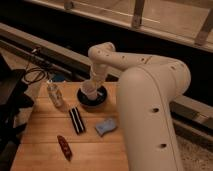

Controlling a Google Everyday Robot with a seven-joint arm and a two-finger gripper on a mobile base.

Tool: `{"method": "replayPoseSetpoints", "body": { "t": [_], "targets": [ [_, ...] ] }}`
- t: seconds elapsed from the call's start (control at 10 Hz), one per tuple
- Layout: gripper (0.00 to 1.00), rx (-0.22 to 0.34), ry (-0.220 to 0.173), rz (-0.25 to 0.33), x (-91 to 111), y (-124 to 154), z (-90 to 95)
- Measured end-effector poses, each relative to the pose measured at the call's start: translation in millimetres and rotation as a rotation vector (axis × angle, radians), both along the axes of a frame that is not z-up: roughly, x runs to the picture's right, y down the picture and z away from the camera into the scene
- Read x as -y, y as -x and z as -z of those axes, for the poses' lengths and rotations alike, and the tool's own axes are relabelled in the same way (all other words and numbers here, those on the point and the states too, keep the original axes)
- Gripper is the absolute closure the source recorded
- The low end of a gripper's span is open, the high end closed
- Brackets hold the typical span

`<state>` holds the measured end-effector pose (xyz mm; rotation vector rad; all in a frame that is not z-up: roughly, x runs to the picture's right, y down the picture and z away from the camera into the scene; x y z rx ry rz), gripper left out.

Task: Place the ceramic cup in the ceramic bowl

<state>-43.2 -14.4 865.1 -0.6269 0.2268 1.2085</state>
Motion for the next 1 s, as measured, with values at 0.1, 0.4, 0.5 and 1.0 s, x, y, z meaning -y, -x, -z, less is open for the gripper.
{"method": "replayPoseSetpoints", "body": {
  "t": [0.1,0.4,0.5,1.0],
  "targets": [
    [0.56,0.007,-0.008,0.012,2.2,1.4,2.0],
    [0.64,0.009,-0.004,0.012,3.2,2.8,3.5],
    [0.64,0.008,-0.009,0.012,3.4,1.5,2.2],
    [0.44,0.011,-0.017,0.015,6.7,2.2,3.9]
  ]
}}
